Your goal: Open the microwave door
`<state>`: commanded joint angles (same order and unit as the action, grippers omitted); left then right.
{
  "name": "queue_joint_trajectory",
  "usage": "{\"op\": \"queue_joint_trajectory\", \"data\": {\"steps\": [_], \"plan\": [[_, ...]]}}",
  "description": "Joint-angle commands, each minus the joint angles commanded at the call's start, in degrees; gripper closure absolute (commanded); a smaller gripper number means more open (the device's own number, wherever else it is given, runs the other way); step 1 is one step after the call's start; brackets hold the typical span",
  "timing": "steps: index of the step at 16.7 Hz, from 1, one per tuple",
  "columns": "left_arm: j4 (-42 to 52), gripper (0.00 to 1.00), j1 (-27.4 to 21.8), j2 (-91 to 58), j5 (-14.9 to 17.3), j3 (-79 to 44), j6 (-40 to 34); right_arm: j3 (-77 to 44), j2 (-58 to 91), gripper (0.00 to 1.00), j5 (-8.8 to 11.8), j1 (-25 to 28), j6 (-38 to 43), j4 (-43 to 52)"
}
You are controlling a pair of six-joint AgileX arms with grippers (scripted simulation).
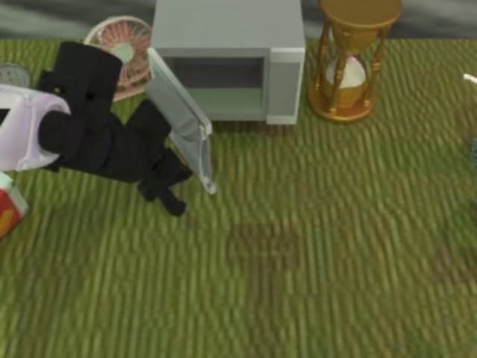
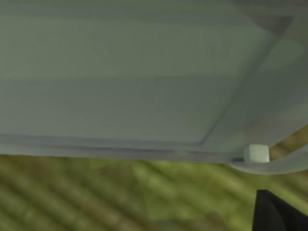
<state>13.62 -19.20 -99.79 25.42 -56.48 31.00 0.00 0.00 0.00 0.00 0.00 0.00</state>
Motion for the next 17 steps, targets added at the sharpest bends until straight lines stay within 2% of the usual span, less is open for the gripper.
{"op": "queue_joint_trajectory", "data": {"steps": [15, 17], "plan": [[0.00, 1.00, 0.00, 0.00, 0.00, 0.00, 0.00, 0.00, 0.00, 0.00, 0.00, 0.00, 0.00, 0.00], [0.00, 0.85, 0.00, 0.00, 0.00, 0.00, 0.00, 0.00, 0.00, 0.00, 0.00, 0.00, 0.00, 0.00]]}}
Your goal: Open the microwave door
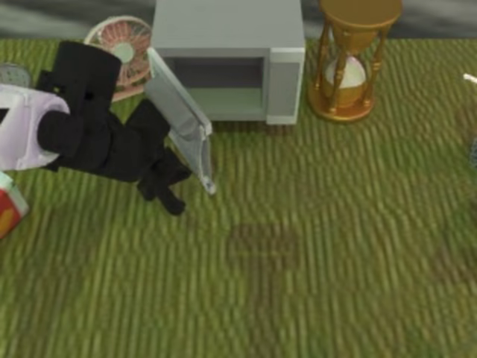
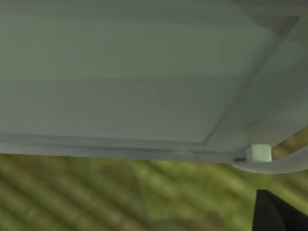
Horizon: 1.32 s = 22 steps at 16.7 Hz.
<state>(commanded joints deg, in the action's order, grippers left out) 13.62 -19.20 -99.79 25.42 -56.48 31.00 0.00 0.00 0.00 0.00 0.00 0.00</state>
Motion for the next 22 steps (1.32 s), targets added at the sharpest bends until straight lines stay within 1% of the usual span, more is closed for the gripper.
{"op": "queue_joint_trajectory", "data": {"steps": [11, 12, 22], "plan": [[0.00, 0.02, 0.00, 0.00, 0.00, 0.00, 0.00, 0.00, 0.00, 0.00, 0.00, 0.00, 0.00, 0.00], [0.00, 0.00, 0.00, 0.00, 0.00, 0.00, 0.00, 0.00, 0.00, 0.00, 0.00, 0.00, 0.00, 0.00], [0.70, 0.00, -0.08, 0.98, -0.27, 0.32, -0.27, 0.00, 0.00, 0.00, 0.00, 0.00, 0.00, 0.00]]}}
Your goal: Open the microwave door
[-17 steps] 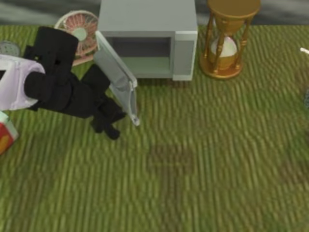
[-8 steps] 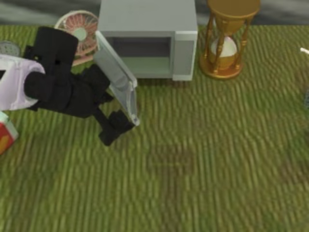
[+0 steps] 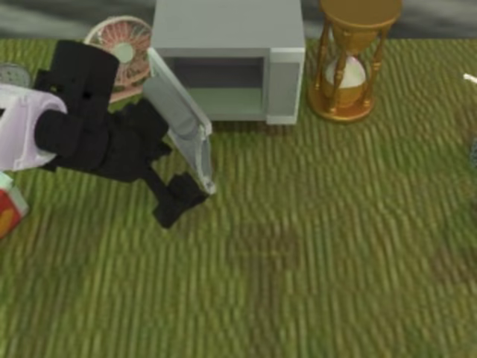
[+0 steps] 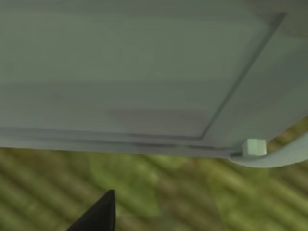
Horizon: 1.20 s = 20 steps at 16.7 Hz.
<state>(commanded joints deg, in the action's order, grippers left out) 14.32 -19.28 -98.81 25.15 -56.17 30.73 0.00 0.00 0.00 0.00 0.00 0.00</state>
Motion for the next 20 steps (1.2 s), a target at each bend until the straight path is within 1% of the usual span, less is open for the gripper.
{"op": "queue_joint_trajectory", "data": {"steps": [7, 14, 17, 20], "plan": [[8.74, 0.00, -1.69, 13.09, -1.53, 3.03, -2.58, 0.00, 0.00, 0.00, 0.00, 0.00, 0.00, 0.00], [10.04, 0.00, -1.80, 13.27, -1.82, 2.30, -3.34, 0.00, 0.00, 0.00, 0.00, 0.00, 0.00, 0.00], [15.46, 0.00, -3.16, 9.07, -4.32, -3.14, -8.80, 0.00, 0.00, 0.00, 0.00, 0.00, 0.00, 0.00], [25.23, 0.00, -5.49, 2.19, -8.68, -14.03, -19.41, 0.00, 0.00, 0.00, 0.00, 0.00, 0.00, 0.00]]}}
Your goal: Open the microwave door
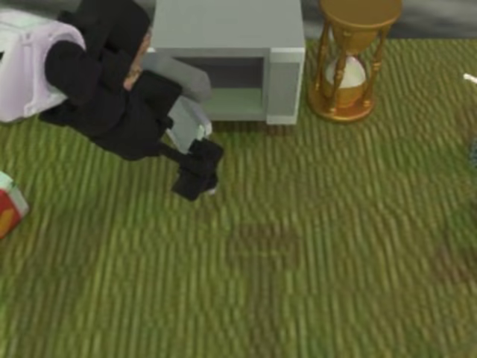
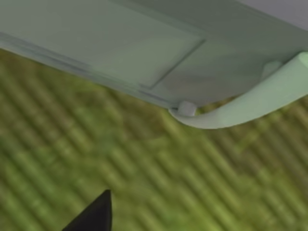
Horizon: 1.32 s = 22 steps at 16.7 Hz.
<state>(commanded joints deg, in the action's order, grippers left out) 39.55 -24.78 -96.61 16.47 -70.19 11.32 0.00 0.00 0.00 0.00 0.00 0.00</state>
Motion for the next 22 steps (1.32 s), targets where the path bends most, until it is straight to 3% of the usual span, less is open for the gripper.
{"op": "queue_joint_trajectory", "data": {"steps": [9, 13, 17, 22], "plan": [[37.58, 0.00, -8.91, -22.78, -18.54, -51.31, -48.39, 0.00, 0.00, 0.00, 0.00, 0.00, 0.00, 0.00], [52.03, 0.00, -12.01, -30.15, -26.38, -68.66, -67.57, 0.00, 0.00, 0.00, 0.00, 0.00, 0.00, 0.00], [61.29, 0.00, -13.82, -34.52, -31.45, -78.69, -78.06, 0.00, 0.00, 0.00, 0.00, 0.00, 0.00, 0.00], [62.77, 0.00, -14.11, -35.21, -32.27, -80.23, -79.61, 0.00, 0.00, 0.00, 0.00, 0.00, 0.00, 0.00]]}}
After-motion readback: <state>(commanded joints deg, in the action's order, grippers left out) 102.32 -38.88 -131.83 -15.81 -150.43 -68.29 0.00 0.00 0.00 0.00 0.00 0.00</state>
